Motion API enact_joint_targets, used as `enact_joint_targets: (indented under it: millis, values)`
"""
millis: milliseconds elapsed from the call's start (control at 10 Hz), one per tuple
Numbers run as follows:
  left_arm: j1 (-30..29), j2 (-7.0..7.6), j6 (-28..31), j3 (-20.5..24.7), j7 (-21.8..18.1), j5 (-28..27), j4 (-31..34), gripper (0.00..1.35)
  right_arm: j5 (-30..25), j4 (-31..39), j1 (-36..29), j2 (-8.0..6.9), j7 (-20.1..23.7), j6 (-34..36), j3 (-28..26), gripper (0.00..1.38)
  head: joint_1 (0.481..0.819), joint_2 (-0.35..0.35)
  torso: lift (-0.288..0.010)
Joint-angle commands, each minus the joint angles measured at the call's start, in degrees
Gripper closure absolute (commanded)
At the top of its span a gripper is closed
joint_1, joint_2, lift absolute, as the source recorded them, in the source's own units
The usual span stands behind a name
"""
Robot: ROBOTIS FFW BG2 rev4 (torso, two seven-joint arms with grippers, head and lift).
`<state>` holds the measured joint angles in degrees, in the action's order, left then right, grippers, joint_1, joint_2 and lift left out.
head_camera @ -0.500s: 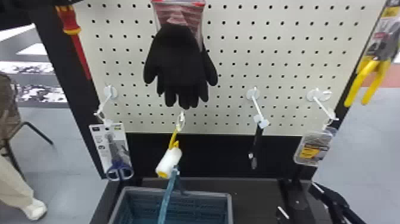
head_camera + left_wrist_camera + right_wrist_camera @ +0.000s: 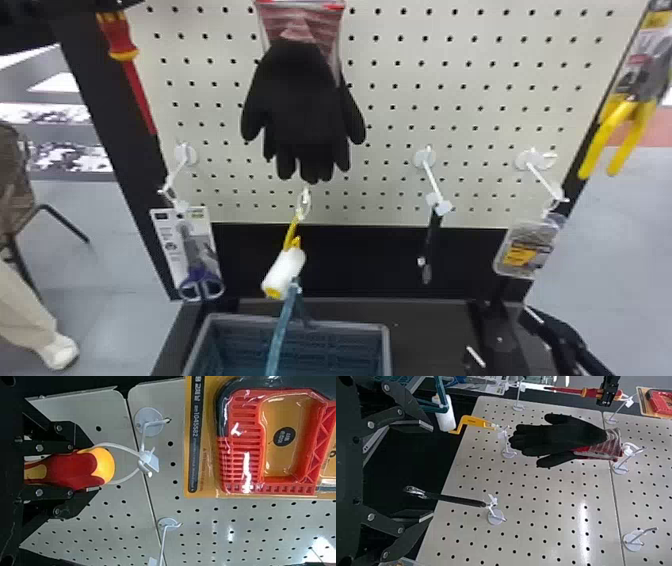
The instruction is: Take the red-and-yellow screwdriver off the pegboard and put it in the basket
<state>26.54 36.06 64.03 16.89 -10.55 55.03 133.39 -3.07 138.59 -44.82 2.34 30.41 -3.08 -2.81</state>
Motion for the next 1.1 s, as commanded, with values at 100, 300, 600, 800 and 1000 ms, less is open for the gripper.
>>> enact_joint_targets:
  millis: [100, 300, 600, 800, 1000]
  values:
    - [0.0, -0.02, 0.0, 0.0, 0.0, 0.1, 0.0, 1.02, 0.0, 0.0, 0.0, -0.06, 0.0, 0.0, 0.0, 0.5, 0.549, 0.0, -0.1]
    - [-0.1, 0.07, -0.1, 0.1, 0.0, 0.2, 0.0, 1.02, 0.0, -0.1, 0.0, -0.06, 0.0, 0.0, 0.0, 0.5, 0.549, 0.0, -0.1]
    - [0.0, 0.07, -0.1, 0.1, 0.0, 0.0, 0.0, 1.02, 0.0, -0.1, 0.0, -0.06, 0.0, 0.0, 0.0, 0.5, 0.549, 0.0, -0.1]
    - [0.7, 0.42, -0.2, -0.1, 0.0, -0.1, 0.0, 1.02, 0.0, -0.3, 0.0, 0.03, 0.0, 0.0, 0.0, 0.5, 0.549, 0.0, -0.1]
    - [1.2, 1.12, -0.2, -0.2, 0.3, 0.4, 0.0, 1.02, 0.0, -0.3, 0.0, 0.03, 0.0, 0.0, 0.0, 0.5, 0.549, 0.0, -0.1]
